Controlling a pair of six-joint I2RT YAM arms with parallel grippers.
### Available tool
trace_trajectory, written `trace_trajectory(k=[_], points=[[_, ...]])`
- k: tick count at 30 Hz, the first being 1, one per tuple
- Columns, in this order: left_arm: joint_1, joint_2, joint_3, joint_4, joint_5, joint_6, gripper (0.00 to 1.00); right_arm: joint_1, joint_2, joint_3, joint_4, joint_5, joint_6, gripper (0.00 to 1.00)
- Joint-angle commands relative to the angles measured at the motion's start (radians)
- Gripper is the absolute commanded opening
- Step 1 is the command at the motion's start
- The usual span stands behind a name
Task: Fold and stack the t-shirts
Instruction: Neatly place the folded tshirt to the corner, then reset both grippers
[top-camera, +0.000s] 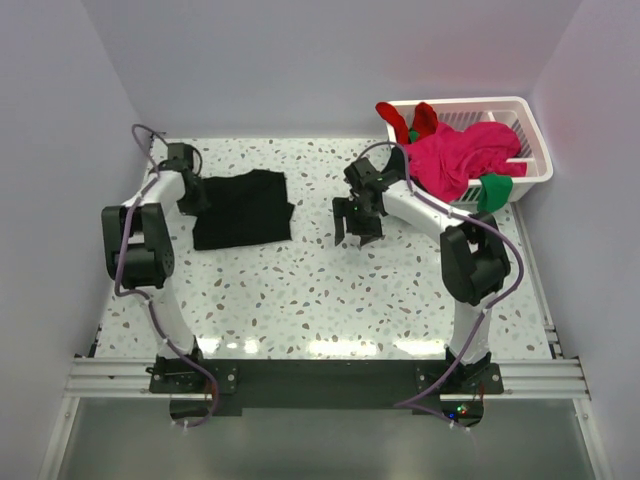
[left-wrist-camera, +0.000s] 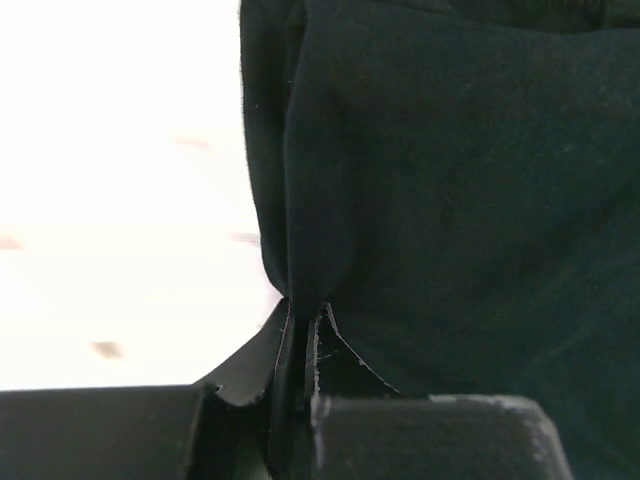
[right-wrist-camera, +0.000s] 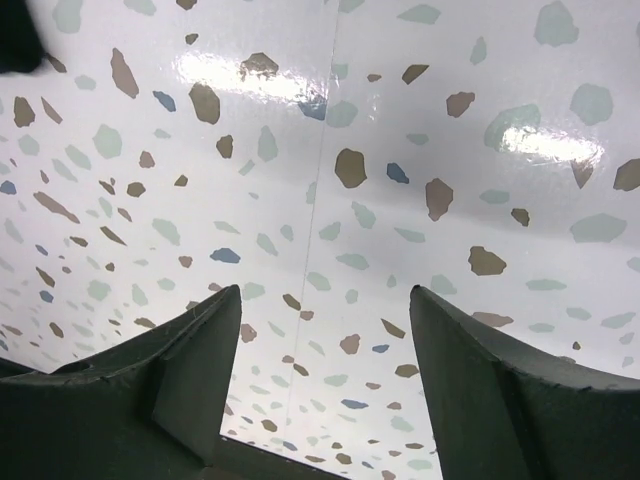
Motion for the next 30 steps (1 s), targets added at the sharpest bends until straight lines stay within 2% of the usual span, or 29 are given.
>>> trace_trajectory(k=[1, 4, 10, 12, 13, 14, 15, 16, 17, 19, 23, 30], points=[[0.076, -0.022, 0.095, -0.081, -0.153, 0.133, 0.0, -0.001, -0.051, 0.005, -0.027, 0.016, -0.022, 0.72], [0.16, -0.014, 0.152, -0.093, -0.205, 0.147, 0.0, -0.003, -0.054, 0.005, -0.037, 0.015, -0.025, 0.72], [0.216, 0.017, 0.375, -0.165, -0.288, 0.189, 0.0, -0.001, -0.07, 0.004, -0.047, 0.012, -0.031, 0.72], [0.219, 0.015, 0.419, -0.173, -0.308, 0.195, 0.06, -0.001, -0.07, 0.004, -0.05, 0.009, -0.032, 0.72], [0.218, 0.015, 0.431, -0.176, -0.308, 0.195, 0.15, -0.003, -0.073, 0.005, -0.053, 0.009, -0.032, 0.72], [0.219, 0.014, 0.441, -0.181, -0.305, 0.187, 0.41, -0.003, -0.074, 0.002, -0.052, 0.007, -0.031, 0.72], [0.219, 0.003, 0.445, -0.182, -0.294, 0.183, 0.53, -0.001, -0.082, -0.001, -0.052, 0.007, -0.031, 0.72], [0.216, -0.003, 0.439, -0.181, -0.291, 0.18, 0.69, -0.001, -0.086, -0.004, -0.05, 0.007, -0.029, 0.73], [0.218, -0.023, 0.421, -0.173, -0.288, 0.169, 0.73, -0.003, -0.09, -0.007, -0.047, 0.006, -0.028, 0.73], [0.218, -0.044, 0.395, -0.161, -0.287, 0.169, 0.78, -0.001, -0.094, -0.012, -0.049, 0.006, -0.028, 0.73], [0.216, -0.103, 0.315, -0.139, -0.267, 0.155, 0.8, -0.001, -0.111, -0.024, -0.04, 0.001, -0.015, 0.73], [0.21, -0.233, 0.198, -0.099, -0.121, 0.12, 0.82, -0.003, -0.152, -0.058, -0.014, 0.001, 0.009, 0.73]])
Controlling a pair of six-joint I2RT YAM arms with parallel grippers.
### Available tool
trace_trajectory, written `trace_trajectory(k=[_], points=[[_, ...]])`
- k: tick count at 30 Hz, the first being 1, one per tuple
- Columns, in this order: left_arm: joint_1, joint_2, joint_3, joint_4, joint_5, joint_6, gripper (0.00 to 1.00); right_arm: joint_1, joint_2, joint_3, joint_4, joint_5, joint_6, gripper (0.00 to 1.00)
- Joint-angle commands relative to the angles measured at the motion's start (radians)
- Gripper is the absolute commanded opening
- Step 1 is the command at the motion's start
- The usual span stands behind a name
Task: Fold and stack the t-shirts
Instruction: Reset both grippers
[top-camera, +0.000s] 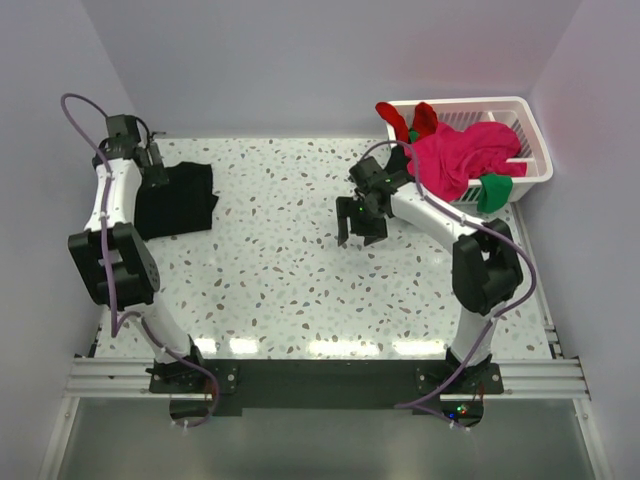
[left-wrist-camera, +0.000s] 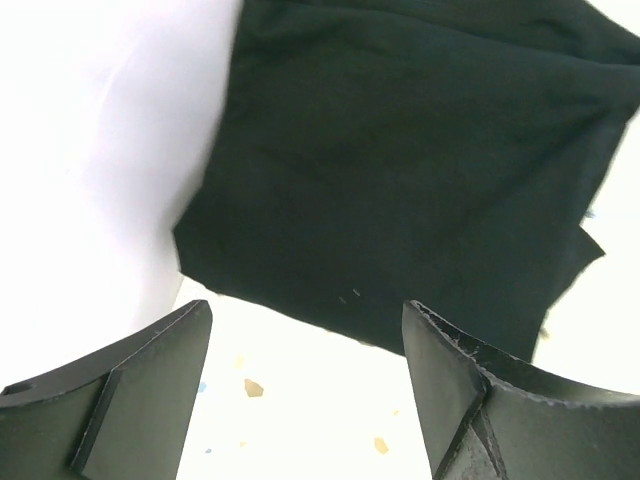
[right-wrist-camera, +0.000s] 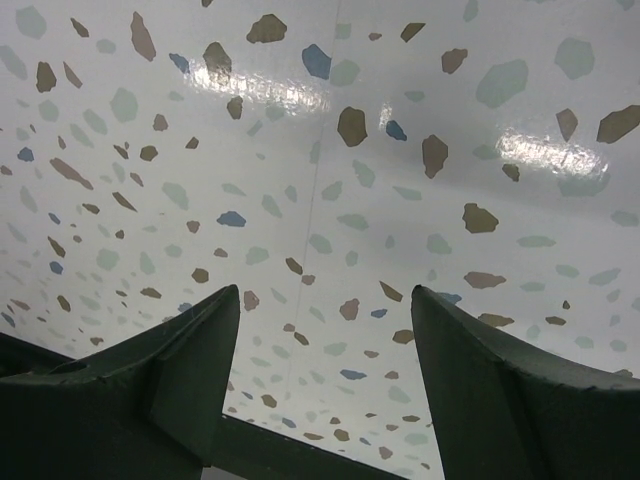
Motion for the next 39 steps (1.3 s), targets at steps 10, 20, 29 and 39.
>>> trace_trajectory(k=[10, 20, 29, 39], points=[[-0.262, -0.346, -0.342, 0.195, 0.065, -0.112, 0.83, -0.001, -0.193, -0.135, 0.102, 0.035, 0.042, 0.73], [-0.545, -0.639, -0.663, 0.316, 0.118, -0.269, 0.86, -0.001, -0.371, -0.348, 0.198, 0.091, 0.067, 0.74], [-0.615, -0.775, -0.821, 0.33, 0.209, -0.33, 0.92, -0.003, -0.543, -0.494, 0.311, 0.141, 0.085, 0.76], [-0.614, -0.916, -0.936, 0.37, 0.246, -0.393, 0.96, -0.001, -0.65, -0.563, 0.38, 0.139, 0.07, 0.78]])
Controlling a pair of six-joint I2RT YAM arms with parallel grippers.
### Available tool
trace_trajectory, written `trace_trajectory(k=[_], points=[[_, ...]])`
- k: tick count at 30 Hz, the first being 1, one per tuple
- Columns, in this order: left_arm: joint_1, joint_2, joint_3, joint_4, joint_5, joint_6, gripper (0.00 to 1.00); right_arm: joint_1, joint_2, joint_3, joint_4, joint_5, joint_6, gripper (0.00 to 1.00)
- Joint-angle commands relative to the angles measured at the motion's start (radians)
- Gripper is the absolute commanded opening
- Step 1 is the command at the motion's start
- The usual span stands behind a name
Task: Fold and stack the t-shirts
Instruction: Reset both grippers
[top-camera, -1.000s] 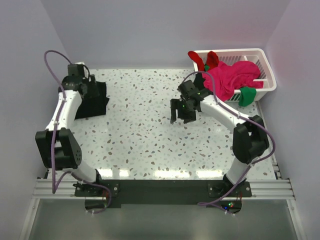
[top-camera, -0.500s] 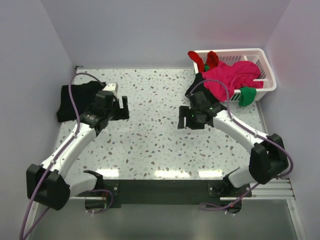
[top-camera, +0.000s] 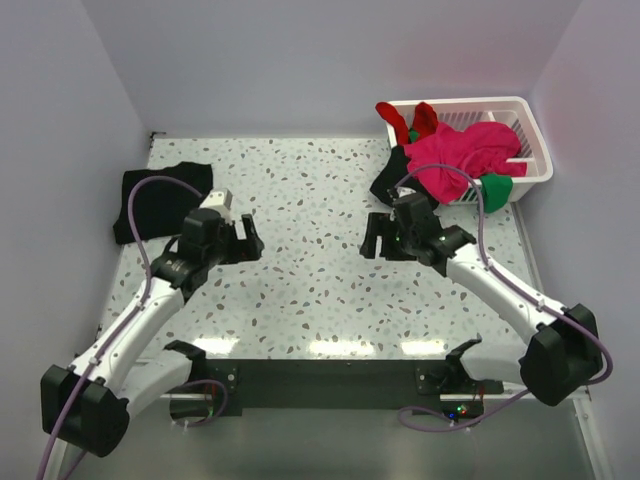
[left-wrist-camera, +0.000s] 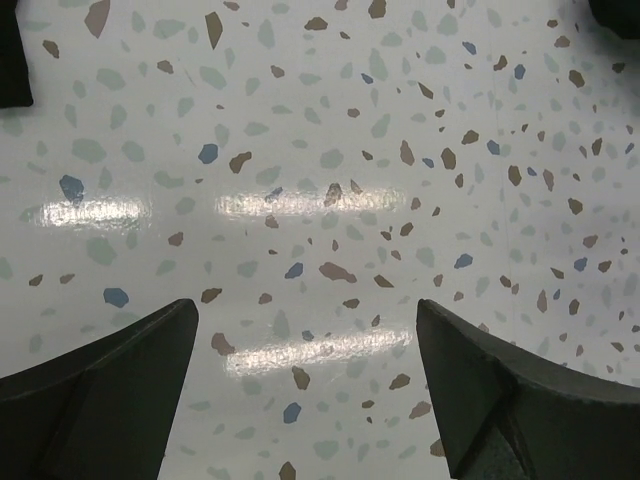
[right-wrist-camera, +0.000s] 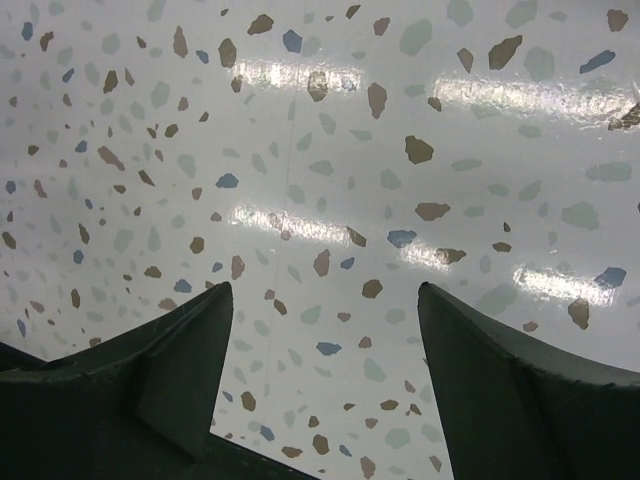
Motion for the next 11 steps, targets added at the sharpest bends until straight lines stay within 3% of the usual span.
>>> trace_trajectory(k=[1, 11], points=[[-0.003, -0.059, -0.011, 0.073, 0.0, -0.04, 0.96, -0.001, -0.06, -0.017, 0.068, 0.026, 0.0, 0.78], [-0.001, -0.084, 0.025, 0.036, -0.077, -0.027, 0.96, -0.003, -0.118, -0.031, 0.046, 0.064, -0.002, 0.8]])
